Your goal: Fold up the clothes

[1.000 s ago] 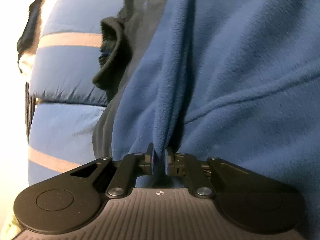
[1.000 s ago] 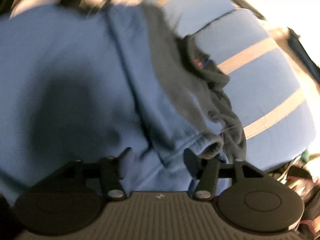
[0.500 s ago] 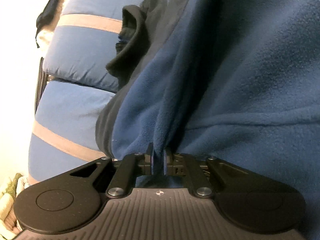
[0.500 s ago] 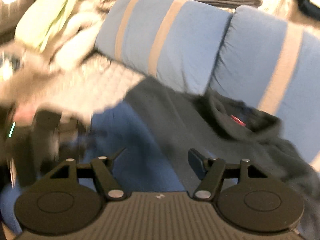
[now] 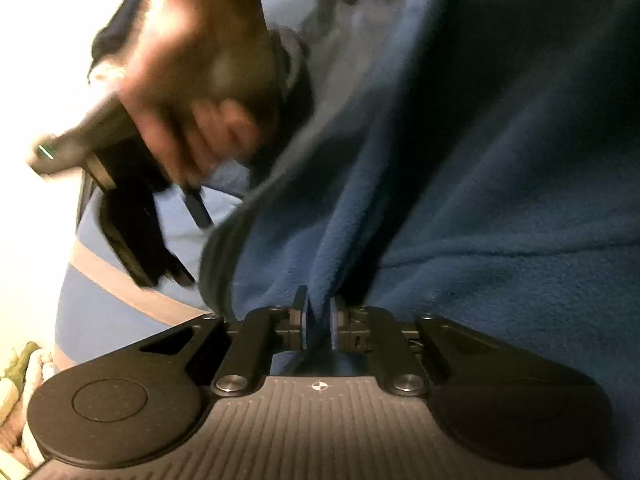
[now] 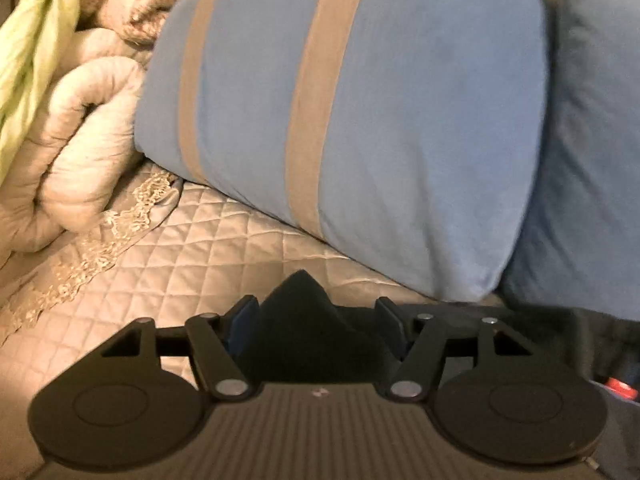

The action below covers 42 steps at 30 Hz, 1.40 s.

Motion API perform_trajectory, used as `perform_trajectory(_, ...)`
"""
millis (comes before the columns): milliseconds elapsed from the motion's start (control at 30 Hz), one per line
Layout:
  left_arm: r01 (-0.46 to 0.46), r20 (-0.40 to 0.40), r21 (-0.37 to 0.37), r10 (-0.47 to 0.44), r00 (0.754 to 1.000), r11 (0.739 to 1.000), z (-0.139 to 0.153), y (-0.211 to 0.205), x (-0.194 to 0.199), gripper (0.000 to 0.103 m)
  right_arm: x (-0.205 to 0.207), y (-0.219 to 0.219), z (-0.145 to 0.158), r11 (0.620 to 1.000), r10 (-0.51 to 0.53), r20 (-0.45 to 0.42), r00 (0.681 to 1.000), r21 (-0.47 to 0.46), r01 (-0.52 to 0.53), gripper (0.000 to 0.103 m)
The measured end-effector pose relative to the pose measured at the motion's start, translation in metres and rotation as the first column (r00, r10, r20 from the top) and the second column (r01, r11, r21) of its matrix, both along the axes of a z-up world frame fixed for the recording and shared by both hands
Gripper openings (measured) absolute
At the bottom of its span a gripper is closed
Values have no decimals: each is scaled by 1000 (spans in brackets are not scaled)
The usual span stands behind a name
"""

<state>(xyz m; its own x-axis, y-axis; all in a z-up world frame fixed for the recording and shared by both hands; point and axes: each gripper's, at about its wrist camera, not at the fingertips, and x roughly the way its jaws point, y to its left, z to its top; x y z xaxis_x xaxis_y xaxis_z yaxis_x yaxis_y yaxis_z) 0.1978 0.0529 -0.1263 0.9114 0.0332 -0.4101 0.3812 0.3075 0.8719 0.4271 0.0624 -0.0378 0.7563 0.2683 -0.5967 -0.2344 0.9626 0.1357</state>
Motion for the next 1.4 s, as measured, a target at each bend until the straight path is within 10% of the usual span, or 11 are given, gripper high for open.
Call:
perform_trajectory(100,26,27,-240,-20,999,970,30,25,-11,44,8,3,-5,1000,9,-6,1000,16,-9,75)
perform_trajectory(200,-99,-63,-539,78,995,836,58,60,4,60,9,0,-4,1000,4,0,1000,28,-4,75)
perform_trajectory(367,-359,-277,-826,241,930,434,81,119,35,61,7,-6,0,1000,-7,7,1000,20,7,75)
perform_trajectory(567,-610,-614,-789,146,776,-74,51,186,73,61,2,-12,7,999,-27,13,1000,26,27,75)
perform_trajectory(767,-693,-740,-604,-48,671,-393,11,222,78,60,4,-15,9,997,-39,-1,999,69,39,75)
perform_trajectory(933,-690,-729,-552,-130,672,-468,5,223,74,36,10,-1,3,999,-31,-9,999,36,31,75)
perform_trajectory(967,-696,-731,-554,-131,669,-457,5,221,75,29,13,6,0,1000,-26,-10,1000,-3,26,73)
perform_trajectory(1067,-699,-730,-580,-113,674,-419,7,218,70,21,22,25,-9,995,15,-68,998,-96,-22,10)
perform_trajectory(1400,-697,-733,-631,-33,679,-340,23,213,65,15,32,-25,2,965,-255,-38,966,57,256,6)
